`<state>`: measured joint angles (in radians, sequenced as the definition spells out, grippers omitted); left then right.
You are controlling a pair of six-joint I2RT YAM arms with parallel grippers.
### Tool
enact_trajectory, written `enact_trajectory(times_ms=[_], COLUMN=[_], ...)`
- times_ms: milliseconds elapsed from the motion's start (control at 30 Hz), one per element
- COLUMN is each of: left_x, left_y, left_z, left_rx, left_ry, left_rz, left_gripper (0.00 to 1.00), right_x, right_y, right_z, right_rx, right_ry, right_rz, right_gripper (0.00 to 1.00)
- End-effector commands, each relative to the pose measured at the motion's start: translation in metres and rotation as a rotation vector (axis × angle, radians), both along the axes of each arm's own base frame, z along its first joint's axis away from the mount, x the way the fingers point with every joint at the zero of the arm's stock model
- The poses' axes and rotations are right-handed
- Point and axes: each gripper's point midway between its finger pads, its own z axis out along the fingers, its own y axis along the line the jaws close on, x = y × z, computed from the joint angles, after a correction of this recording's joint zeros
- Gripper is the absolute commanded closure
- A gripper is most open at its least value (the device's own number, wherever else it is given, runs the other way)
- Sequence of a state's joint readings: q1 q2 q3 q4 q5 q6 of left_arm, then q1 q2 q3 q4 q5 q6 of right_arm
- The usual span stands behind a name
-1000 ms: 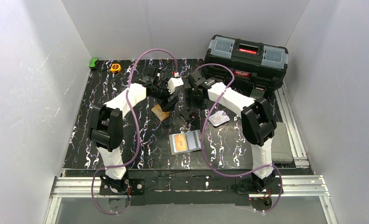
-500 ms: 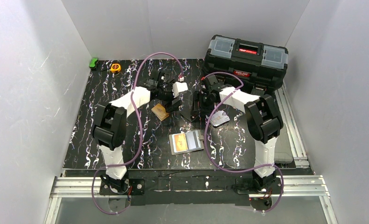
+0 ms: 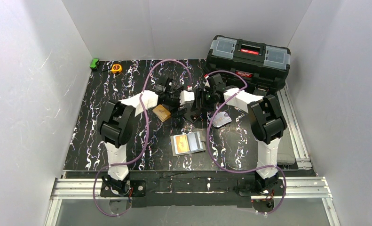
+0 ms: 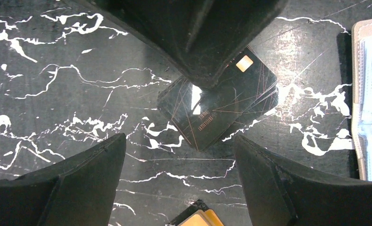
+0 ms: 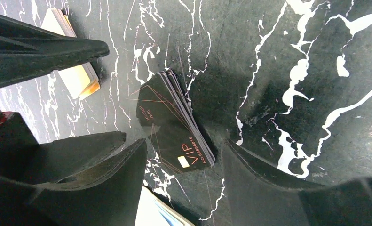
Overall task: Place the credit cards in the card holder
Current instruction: Pick up the credit card from the center of the board.
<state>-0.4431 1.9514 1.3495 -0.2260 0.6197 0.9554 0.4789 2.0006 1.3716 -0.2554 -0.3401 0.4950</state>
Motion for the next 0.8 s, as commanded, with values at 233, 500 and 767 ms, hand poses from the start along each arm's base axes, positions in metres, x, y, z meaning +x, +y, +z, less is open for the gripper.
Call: enact_trajectory(times_ms=[233, 500, 767], left_x=[-0.007, -0.009, -0.018], left_y=[-0.018, -0.019, -0.015], left_z=[-0.009, -0.016, -0.017], left_rx=[-0.02, -0.011, 0.007], left_ry=[-0.035, -0.02, -0.003], left_rz=[-0.102, -0.104, -0.138], left_gripper=[0.16, 0.17, 0.17], right_x=[0.001, -0.002, -0.003], right_y=[-0.002, 0.001, 0.0], right_z=[-0.008, -0.014, -0.016], right_rx=[0.029, 0.045, 0.043], right_ry=[-0.016, 0.006, 0.003], right_rz=[-0.011, -0.006, -0.011], right_gripper=[0.35, 0.37, 0.37])
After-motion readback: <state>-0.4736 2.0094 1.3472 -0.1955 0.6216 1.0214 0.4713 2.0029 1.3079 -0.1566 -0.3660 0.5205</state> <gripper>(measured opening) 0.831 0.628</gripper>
